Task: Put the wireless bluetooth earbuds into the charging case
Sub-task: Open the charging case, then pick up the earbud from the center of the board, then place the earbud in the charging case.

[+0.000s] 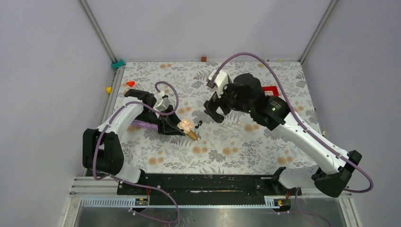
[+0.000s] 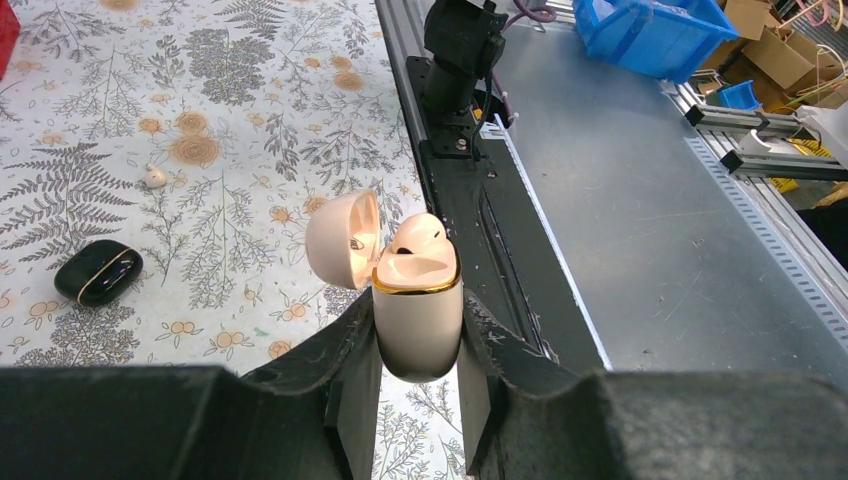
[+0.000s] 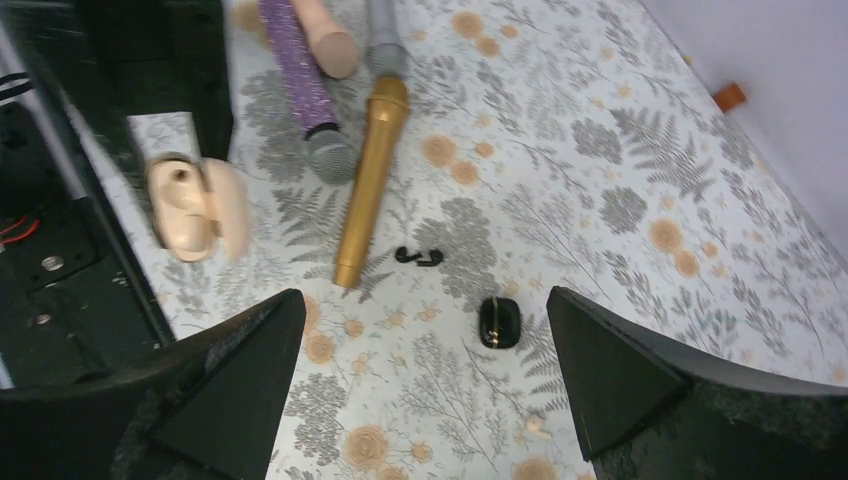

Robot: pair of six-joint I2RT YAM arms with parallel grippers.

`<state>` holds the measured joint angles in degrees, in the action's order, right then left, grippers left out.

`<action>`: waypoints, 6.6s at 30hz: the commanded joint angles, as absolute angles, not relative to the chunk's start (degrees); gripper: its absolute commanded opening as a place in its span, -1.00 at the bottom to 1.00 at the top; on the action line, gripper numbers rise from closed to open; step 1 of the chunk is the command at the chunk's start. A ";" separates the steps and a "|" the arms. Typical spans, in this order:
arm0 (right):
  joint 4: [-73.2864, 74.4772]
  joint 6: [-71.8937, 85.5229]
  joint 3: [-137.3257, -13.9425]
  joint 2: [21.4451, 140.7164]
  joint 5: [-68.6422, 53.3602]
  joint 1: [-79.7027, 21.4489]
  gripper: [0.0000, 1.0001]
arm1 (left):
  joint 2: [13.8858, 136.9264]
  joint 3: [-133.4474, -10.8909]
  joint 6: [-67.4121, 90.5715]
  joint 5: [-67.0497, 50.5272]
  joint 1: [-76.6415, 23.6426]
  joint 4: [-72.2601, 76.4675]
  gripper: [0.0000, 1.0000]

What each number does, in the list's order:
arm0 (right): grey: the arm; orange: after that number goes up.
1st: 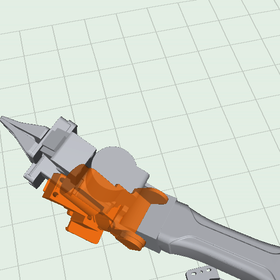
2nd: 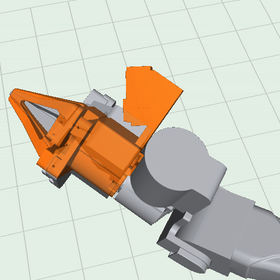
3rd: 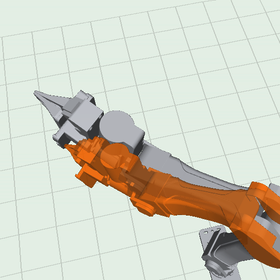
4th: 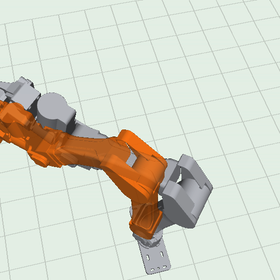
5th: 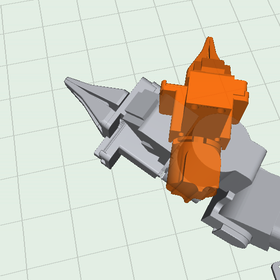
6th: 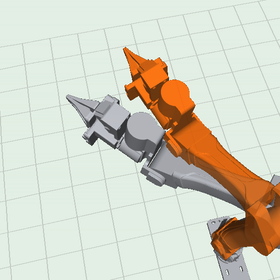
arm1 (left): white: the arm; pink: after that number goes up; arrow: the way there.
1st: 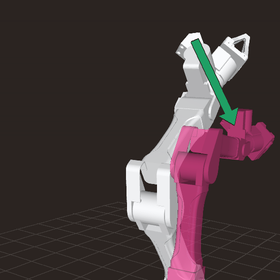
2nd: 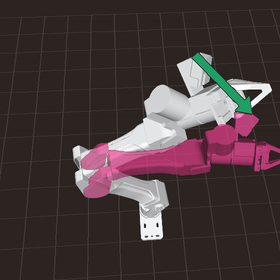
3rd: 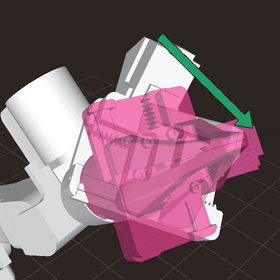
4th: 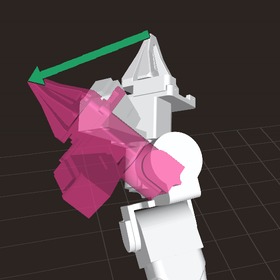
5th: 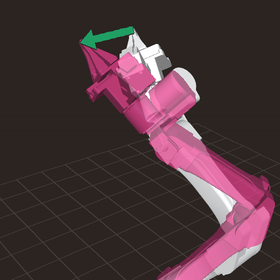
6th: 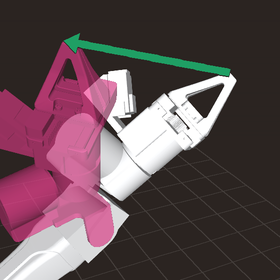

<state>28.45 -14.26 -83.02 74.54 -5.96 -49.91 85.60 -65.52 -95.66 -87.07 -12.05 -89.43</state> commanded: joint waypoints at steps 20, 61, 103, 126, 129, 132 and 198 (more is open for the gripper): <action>48.43 -7.78 -87.27 109.00 -5.52 -18.81 0.42 | 84.03 -66.94 -96.94 -91.14 -12.21 -92.20 -1.00; 60.74 -6.88 -87.86 120.85 -28.88 -18.90 0.73 | 84.90 -67.53 -96.20 -90.88 -12.39 -92.20 -1.00; 68.53 -23.12 -104.29 129.64 -23.29 -18.90 0.51 | 85.36 -67.69 -95.91 -90.53 -12.43 -92.20 -1.00; 70.78 -23.61 -101.92 130.64 -25.17 -18.90 0.41 | 85.12 -67.73 -95.71 -90.48 -12.45 -92.22 -1.00; 70.83 -24.04 -100.82 130.05 -26.31 -18.90 0.39 | 85.10 -67.69 -95.79 -90.46 -12.48 -92.20 -1.00; 70.76 -24.26 -100.06 129.76 -26.87 -18.89 0.37 | 85.09 -67.76 -95.56 -90.44 -12.48 -92.23 -1.00; 48.91 -12.86 -99.69 86.30 -0.96 -38.90 -0.46 | 93.51 -75.24 -88.72 -83.69 -13.11 -92.38 -1.00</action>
<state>48.99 -10.74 -96.90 89.47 -0.71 -37.34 92.38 -71.68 -91.26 -85.43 -12.34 -90.04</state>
